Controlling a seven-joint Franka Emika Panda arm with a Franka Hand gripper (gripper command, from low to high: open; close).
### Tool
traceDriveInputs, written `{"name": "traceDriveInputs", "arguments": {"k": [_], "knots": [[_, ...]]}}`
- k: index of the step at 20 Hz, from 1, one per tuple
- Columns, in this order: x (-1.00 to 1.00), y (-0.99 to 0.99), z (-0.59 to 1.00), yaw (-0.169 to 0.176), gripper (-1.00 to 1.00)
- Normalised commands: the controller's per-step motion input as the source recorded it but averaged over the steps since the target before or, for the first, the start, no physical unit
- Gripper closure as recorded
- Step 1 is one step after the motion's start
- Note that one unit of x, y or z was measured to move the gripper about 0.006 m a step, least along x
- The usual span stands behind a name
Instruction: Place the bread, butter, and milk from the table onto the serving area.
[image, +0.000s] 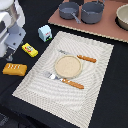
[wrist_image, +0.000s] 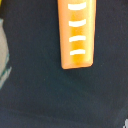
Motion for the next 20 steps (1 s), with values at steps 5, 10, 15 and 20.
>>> {"name": "traceDriveInputs", "arguments": {"k": [5,10,15,20], "knots": [[0.01,-0.29,-0.49,0.018,-1.00],[0.00,-0.20,-0.43,0.015,-1.00],[0.01,-0.12,-0.35,0.017,-1.00],[0.07,-0.05,-0.31,0.003,-1.00]]}}
